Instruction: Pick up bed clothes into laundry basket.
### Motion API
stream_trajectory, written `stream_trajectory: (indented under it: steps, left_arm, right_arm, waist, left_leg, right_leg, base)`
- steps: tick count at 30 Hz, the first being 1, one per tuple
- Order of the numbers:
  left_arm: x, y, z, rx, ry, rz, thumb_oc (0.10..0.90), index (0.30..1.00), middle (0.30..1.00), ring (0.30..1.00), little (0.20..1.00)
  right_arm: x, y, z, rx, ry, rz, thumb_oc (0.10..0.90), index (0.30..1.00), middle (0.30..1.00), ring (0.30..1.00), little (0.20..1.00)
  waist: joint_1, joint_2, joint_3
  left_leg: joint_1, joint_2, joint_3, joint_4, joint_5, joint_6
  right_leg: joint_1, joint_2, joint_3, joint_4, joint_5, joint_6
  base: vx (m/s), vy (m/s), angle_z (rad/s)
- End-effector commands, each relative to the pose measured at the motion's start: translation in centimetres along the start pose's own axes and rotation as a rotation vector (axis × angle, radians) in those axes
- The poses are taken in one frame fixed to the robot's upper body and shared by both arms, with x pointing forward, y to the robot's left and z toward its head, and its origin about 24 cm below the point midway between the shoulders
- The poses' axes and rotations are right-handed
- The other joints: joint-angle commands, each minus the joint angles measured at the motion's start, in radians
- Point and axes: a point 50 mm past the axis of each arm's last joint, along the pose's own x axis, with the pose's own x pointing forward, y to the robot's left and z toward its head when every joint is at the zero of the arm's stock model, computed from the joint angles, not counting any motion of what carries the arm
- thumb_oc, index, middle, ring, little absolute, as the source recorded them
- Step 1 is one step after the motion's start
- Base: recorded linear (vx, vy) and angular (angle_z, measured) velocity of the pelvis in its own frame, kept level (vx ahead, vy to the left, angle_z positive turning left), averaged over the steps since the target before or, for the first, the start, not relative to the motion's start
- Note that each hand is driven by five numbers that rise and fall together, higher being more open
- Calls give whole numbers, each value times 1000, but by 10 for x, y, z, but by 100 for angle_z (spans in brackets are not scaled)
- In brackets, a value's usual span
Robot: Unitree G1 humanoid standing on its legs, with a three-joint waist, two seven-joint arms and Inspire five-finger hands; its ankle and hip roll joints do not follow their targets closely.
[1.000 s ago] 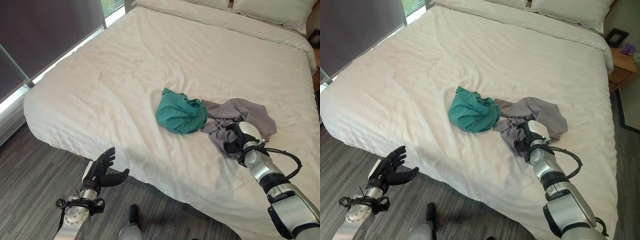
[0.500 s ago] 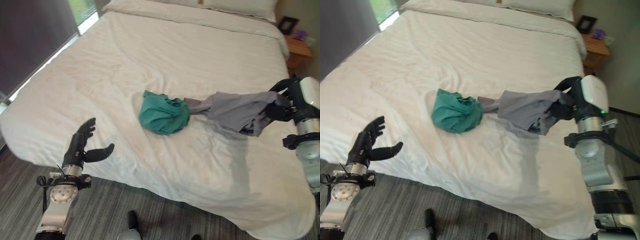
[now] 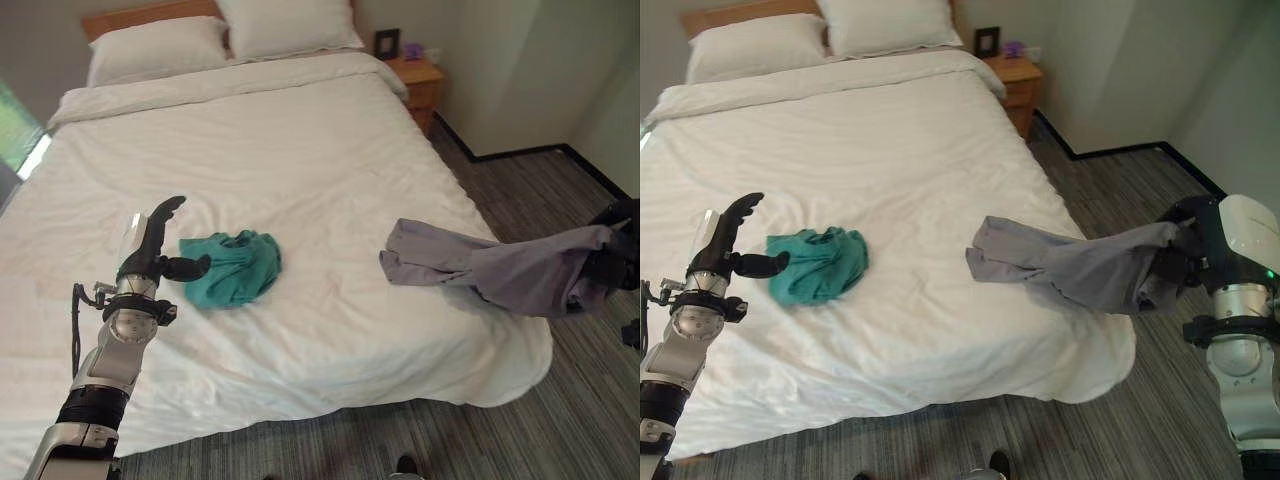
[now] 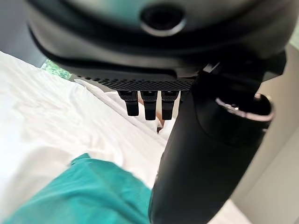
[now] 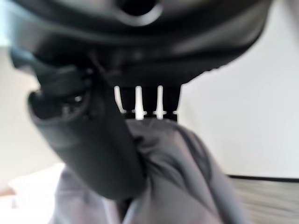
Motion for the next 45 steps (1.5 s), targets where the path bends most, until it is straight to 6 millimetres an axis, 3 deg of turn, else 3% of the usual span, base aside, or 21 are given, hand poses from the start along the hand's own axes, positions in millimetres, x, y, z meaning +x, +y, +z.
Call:
stream_trajectory:
  steps: [1, 7, 9, 13, 15, 16, 17, 18, 19, 21, 22, 23, 25, 27, 28, 30, 35, 39, 41, 43, 45]
  left_arm:
    - [32, 46, 9, 160, 53, 179, 800, 900, 900, 900, 900]
    - [29, 25, -29, 223, 269, 29, 800, 900, 900, 900, 900]
    - [24, 13, -37, 196, 306, -34, 400, 300, 300, 300, 300]
    - [28, 3, -19, 105, 221, -48, 400, 300, 300, 300, 300]
    - [40, 4, 20, 38, 58, -21, 400, 300, 300, 300, 300]
    - [45, 7, 53, 6, -73, -1, 400, 300, 300, 300, 300]
    - [45, 7, 53, 7, -75, -1, 400, 300, 300, 300, 300]
    - [40, 10, 133, -98, -400, 26, 400, 300, 300, 300, 300]
    - [40, 10, 134, -96, -402, 25, 400, 300, 300, 300, 300]
    - [24, 11, 182, -204, -599, 41, 400, 300, 300, 300, 300]
    - [23, 11, 182, -204, -598, 40, 400, 300, 300, 300, 300]
    - [0, 11, 225, -307, -790, 53, 400, 300, 300, 300, 300]
    - [-24, 15, 256, -371, -942, 61, 400, 300, 300, 300, 300]
    - [-48, 23, 278, -413, -1086, 71, 400, 300, 300, 300, 300]
    - [-49, 24, 278, -409, -1086, 72, 400, 300, 300, 300, 300]
    - [-82, 24, 298, -394, -1255, 50, 400, 300, 300, 300, 300]
    - [-91, 18, 286, -378, -1252, -2, 400, 300, 300, 300, 300]
    - [-83, 9, 260, -387, -1140, -33, 400, 300, 300, 300, 300]
    - [-76, 1, 240, -407, -1039, -50, 400, 300, 300, 300, 300]
    - [-71, -5, 228, -430, -968, -53, 400, 300, 300, 300, 300]
    - [-69, -12, 219, -468, -915, -82, 400, 300, 300, 300, 300]
  right_arm:
    - [10, -65, 12, -7, -78, -327, 400, 300, 300, 300, 300]
    - [-10, -52, -5, -5, -18, -285, 400, 300, 300, 300, 300]
    - [-9, -47, -2, 6, -26, -266, 400, 300, 300, 300, 300]
    - [-2, -39, 7, 28, -57, -243, 400, 300, 300, 300, 300]
    - [-1, -33, 7, 41, -56, -228, 400, 300, 300, 300, 300]
    - [-2, -32, 6, 41, -49, -223, 400, 300, 300, 300, 300]
    - [-3, -32, 5, 42, -46, -224, 400, 300, 300, 300, 300]
    - [-11, -23, -4, 44, 8, -207, 400, 300, 300, 300, 300]
    - [-12, -23, -5, 44, 11, -208, 400, 300, 300, 300, 300]
    - [-19, -13, -11, 54, 52, -202, 400, 300, 300, 300, 300]
    - [-19, -13, -11, 54, 53, -202, 400, 300, 300, 300, 300]
    - [-27, 1, -15, 69, 99, -193, 400, 300, 300, 300, 300]
    - [-25, 11, -11, 82, 101, -195, 400, 300, 300, 300, 300]
    - [-22, 20, 1, 106, 62, -193, 400, 300, 300, 300, 300]
    - [-22, 21, 1, 107, 62, -195, 400, 300, 300, 300, 300]
    - [-13, 31, 32, 137, -65, -177, 400, 300, 300, 300, 300]
    - [-5, 39, 60, 159, -176, -150, 400, 300, 300, 300, 300]
    - [0, 42, 83, 165, -266, -128, 400, 300, 300, 300, 300]
    - [-2, 39, 99, 193, -332, -131, 400, 300, 300, 300, 300]
    - [-5, 40, 113, 235, -386, -127, 400, 300, 300, 300, 300]
    - [-8, 40, 123, 255, -438, -114, 400, 300, 300, 300, 300]
  waist:
    - [18, -23, -81]
    - [-42, -16, -65]
    - [-51, -15, -60]
    - [-55, -16, -46]
    - [-60, -24, -37]
    - [-66, -27, -34]
    - [-65, -29, -32]
    - [-78, -39, -26]
    - [-77, -42, -24]
    - [-87, -53, -20]
    - [-86, -54, -21]
    - [-93, -65, -5]
    - [-77, -66, 7]
    - [-41, -65, 17]
    - [-41, -65, 21]
    - [10, -69, 2]
    - [58, -68, -36]
    - [111, -63, -65]
    - [143, -53, -75]
    - [149, -26, -72]
    - [143, -8, -63]
  left_leg:
    - [113, 31, 61, 8, -281, -16]
    - [80, 40, 80, 8, -270, -21]
    - [69, 43, 91, 8, -269, -21]
    - [66, 35, 107, 8, -274, -13]
    - [66, 30, 102, 8, -275, -10]
    - [66, 28, 97, 8, -276, -9]
    - [67, 28, 95, 8, -277, -8]
    - [71, 18, 78, 8, -284, 0]
    - [72, 17, 76, 8, -285, 2]
    - [74, 4, 72, 8, -295, 11]
    - [74, 3, 72, 8, -295, 12]
    - [64, 11, 79, 8, -290, 13]
    - [46, 26, 114, 8, -280, 19]
    - [30, 48, 172, 8, -256, 29]
    - [33, 52, 172, 8, -255, 27]
    - [32, 94, 293, 8, -205, 49]
    - [42, 143, 425, 8, -164, 56]
    - [46, 176, 513, 10, -121, 48]
    - [27, 236, 548, 19, -30, 6]
    - [49, 322, 596, 23, 59, -51]
    - [72, 376, 623, 25, 106, -86]
  right_leg:
    - [-48, -4, -22, 3, -59, 38]
    - [-96, 1, -10, 3, -54, 45]
    - [-123, 4, 4, 3, -50, 47]
    - [-149, 6, 35, 3, -43, 51]
    - [-144, 0, 36, 3, -40, 52]
    - [-140, -4, 33, 3, -38, 52]
    - [-138, -5, 31, 3, -38, 53]
    - [-121, -25, 19, 3, -23, 57]
    - [-119, -26, 17, 3, -22, 59]
    - [-123, -44, 19, 3, 20, 73]
    - [-123, -45, 19, 3, 20, 73]
    - [-153, -55, 24, 3, 77, 79]
    - [-158, -61, -56, 5, 87, 79]
    - [-141, -64, -209, 69, 34, 50]
    - [-145, -63, -209, 84, 21, 46]
    - [-63, -75, -393, 273, -64, -4]
    - [54, -122, -482, 333, -68, -5]
    - [146, -165, -463, 246, 56, 33]
    - [198, -102, -408, 109, -20, 35]
    - [201, -23, -398, 46, -131, -7]
    - [196, 36, -377, 13, -172, -38]
  base:
    - [8, 8, -14]
    - [-9, -7, -9]
    - [-58, 6, -16]
    - [-35, 40, -26]
    - [-51, 57, -13]
    - [-41, 44, -7]
    - [-67, 114, 11]
    - [-50, 94, 16]
    - [-60, 130, 21]
    - [-39, 83, 25]
    - [-136, 59, 15]
    - [-198, 25, -6]
    - [-318, 67, -18]
    - [-328, 107, -106]
    - [-304, 106, -119]
    - [-364, 112, -157]
    - [-274, -59, -108]
    - [-298, -204, -144]
    - [-326, -378, -106]
    - [-269, -491, -64]
    - [-263, -446, -126]
